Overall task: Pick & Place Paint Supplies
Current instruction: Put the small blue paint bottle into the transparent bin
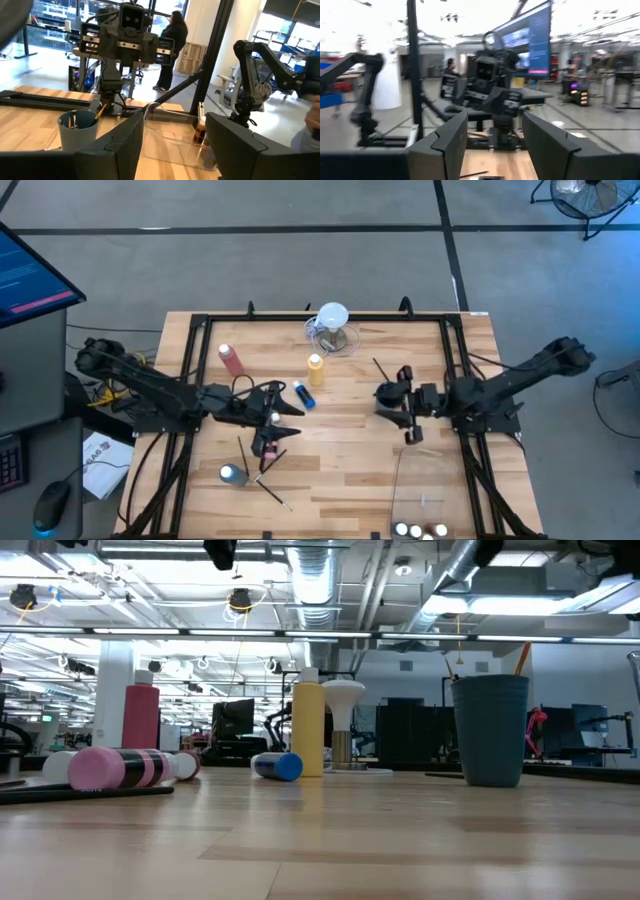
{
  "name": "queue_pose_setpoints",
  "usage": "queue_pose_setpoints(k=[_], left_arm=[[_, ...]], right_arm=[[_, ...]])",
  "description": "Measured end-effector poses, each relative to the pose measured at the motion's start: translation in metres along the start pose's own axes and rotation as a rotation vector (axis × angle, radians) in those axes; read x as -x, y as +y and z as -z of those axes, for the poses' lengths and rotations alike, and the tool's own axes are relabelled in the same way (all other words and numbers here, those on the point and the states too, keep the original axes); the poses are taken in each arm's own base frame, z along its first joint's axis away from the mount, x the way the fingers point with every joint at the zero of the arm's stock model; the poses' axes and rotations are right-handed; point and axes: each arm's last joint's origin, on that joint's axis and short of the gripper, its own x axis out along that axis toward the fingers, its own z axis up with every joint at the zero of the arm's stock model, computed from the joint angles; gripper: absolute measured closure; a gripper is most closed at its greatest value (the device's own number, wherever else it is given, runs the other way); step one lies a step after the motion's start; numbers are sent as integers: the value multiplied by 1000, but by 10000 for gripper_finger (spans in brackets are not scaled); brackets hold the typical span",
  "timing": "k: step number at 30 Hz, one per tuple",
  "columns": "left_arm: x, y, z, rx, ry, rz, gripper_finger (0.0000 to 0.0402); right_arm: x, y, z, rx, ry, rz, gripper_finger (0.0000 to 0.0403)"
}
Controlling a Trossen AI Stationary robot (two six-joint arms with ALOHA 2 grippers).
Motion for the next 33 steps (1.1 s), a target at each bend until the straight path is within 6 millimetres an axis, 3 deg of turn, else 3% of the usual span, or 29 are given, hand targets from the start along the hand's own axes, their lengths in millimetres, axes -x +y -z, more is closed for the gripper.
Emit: queue_pose_setpoints(k=[6,13,24,33], left_arm=[[1,-8,-3,10,-38,38,197],[3,-14,-2,75,-30,65,197],[11,-43,6,96,-9,110,197],[14,-50,4,57,-43,72,197]], right_arm=[[-26,1,-2,14,56,-106,227],[-56,-3,-2,48,85,-78,225],[-98,-19,-6,151,154,-96,232],[-109,-25,4,105,299,-202,231]])
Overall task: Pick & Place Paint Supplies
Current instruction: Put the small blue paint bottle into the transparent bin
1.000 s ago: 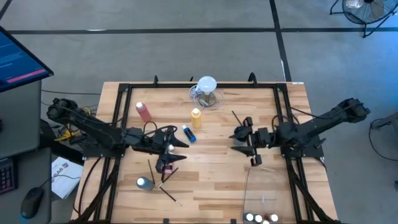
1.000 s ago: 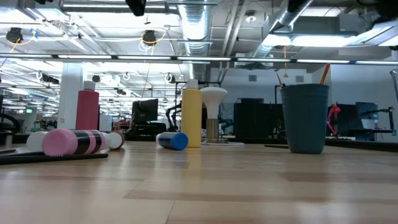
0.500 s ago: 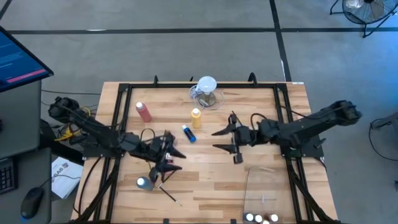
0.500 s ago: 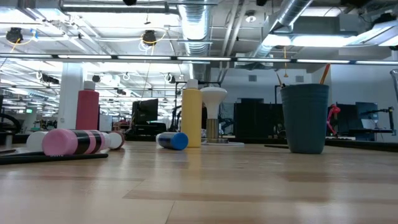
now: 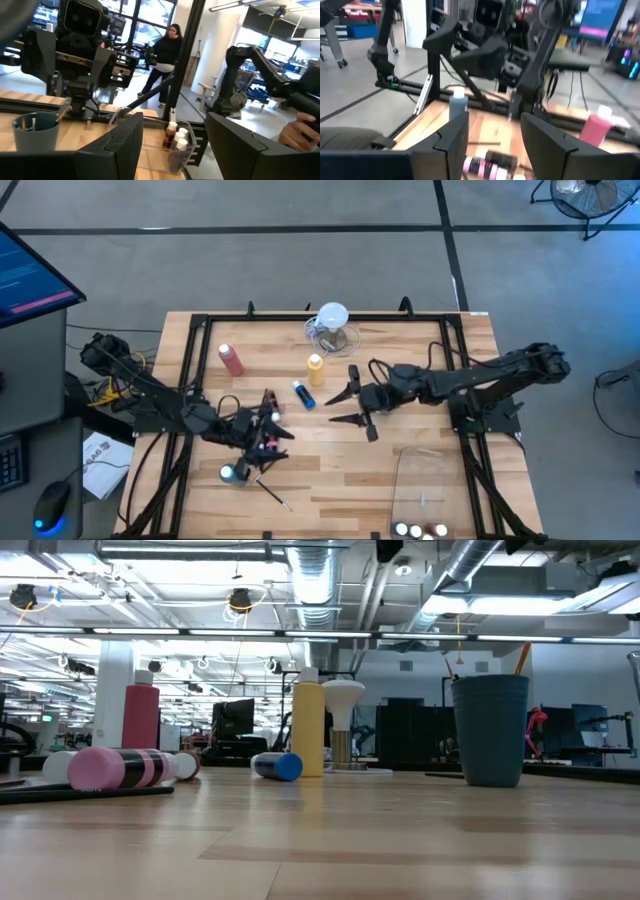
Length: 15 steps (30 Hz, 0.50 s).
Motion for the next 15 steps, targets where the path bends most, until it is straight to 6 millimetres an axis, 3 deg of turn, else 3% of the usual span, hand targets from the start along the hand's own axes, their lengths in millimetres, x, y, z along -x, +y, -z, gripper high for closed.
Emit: queue_pose_setpoints(k=[6,15], left_arm=[[0,2,-2,-21,-9,-8,197],[4,7,-8,-102,-35,-134,197]], right_arm=[[12,7,-3,-88,105,-23,231],[36,37,-5,-229,271,-84,233]])
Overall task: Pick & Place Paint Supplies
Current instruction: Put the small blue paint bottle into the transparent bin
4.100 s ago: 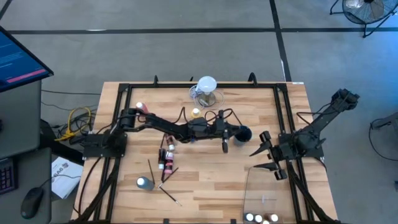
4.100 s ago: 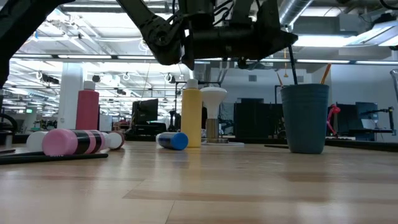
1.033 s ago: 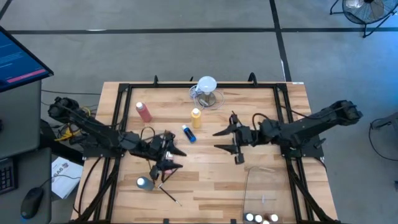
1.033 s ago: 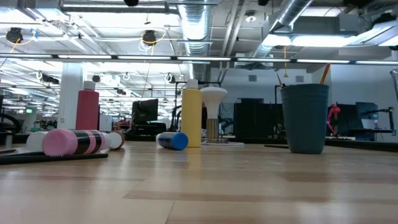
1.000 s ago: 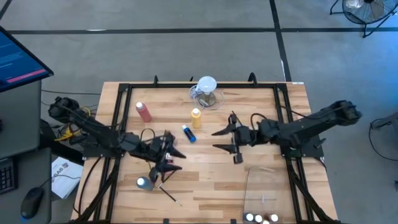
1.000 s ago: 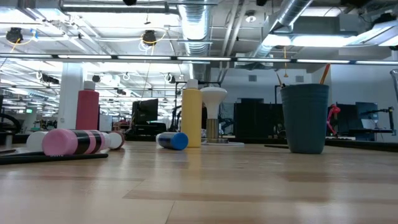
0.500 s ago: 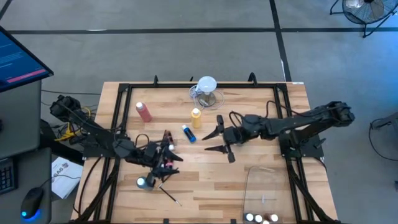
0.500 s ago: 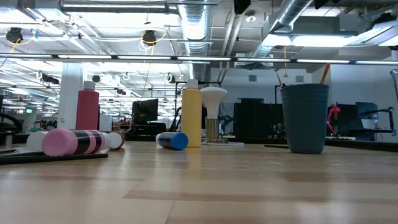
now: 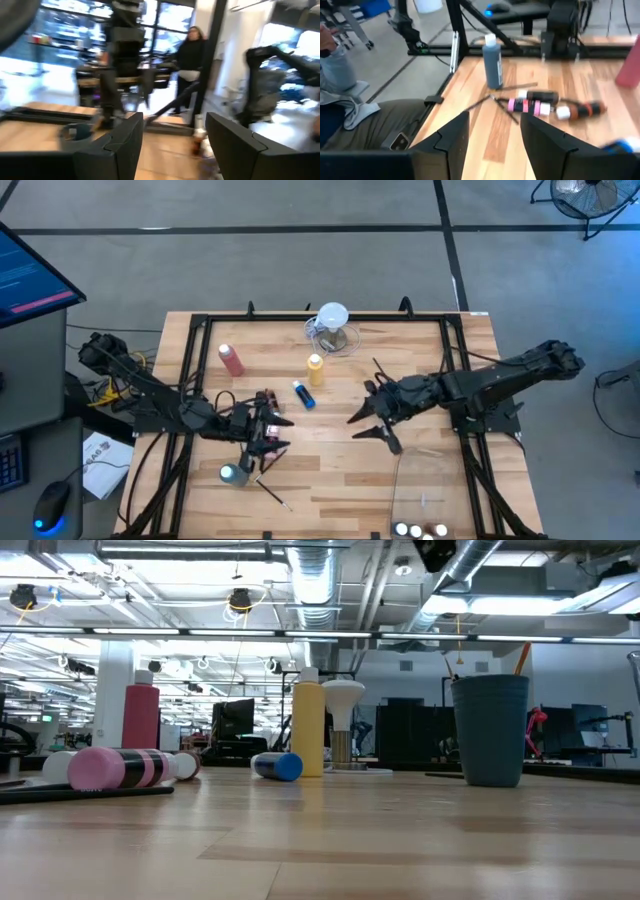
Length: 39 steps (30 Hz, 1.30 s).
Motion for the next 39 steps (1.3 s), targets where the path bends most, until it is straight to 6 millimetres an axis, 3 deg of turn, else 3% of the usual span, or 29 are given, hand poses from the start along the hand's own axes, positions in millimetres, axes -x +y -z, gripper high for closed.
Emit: queue_pose_setpoints(k=[7,15,21,25,29,35,39], left_arm=[[2,21,1,-76,83,-176,197],[9,67,5,-29,271,-352,197],[2,85,9,-13,353,-205,197],[-1,84,9,-94,358,-63,197],[2,81,3,-112,335,-42,197],[14,92,9,-3,423,-294,197],[16,100,17,-41,477,-430,197]], right_arm=[[-1,18,12,-69,37,82,233],[-1,32,16,-85,49,105,230],[0,45,19,-113,45,104,234],[-3,53,13,-63,-42,92,233],[-17,55,14,-1,-82,77,231],[-36,48,24,11,-44,106,230],[-39,36,23,-24,-42,147,232]])
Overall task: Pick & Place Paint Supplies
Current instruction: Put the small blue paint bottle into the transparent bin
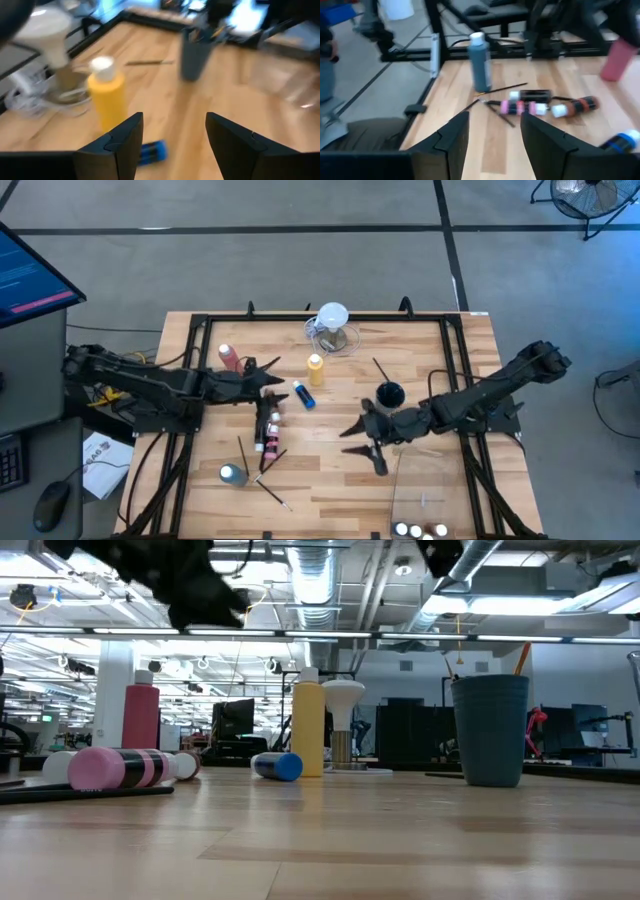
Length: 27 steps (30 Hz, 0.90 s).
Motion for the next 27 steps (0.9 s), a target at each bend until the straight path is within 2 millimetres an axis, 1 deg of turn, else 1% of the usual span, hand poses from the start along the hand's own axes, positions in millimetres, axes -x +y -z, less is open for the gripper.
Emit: queue_pose_setpoints(k=[2,5,10,12,15,17,21,27], left_arm=[[-4,3,7,-25,54,-40,197],[-13,8,11,-18,83,-106,197],[-33,25,17,186,122,-219,197],[-42,29,22,229,170,-199,197],[-49,32,28,191,250,-135,197],[-50,35,31,195,283,-142,197],[-50,42,33,312,308,-179,197],[-46,33,42,394,445,-53,197]], right_arm=[[-1,-4,-2,-7,-8,12,232],[-1,-6,-3,-11,-11,16,230],[-1,-7,-4,-16,-24,18,230],[-1,-7,-4,-16,-24,17,232],[-1,-5,-4,-14,-23,12,232],[-1,-3,-3,-12,-22,7,230],[0,-2,-3,-10,-21,2,230],[-1,-2,-3,-9,-19,4,232]])
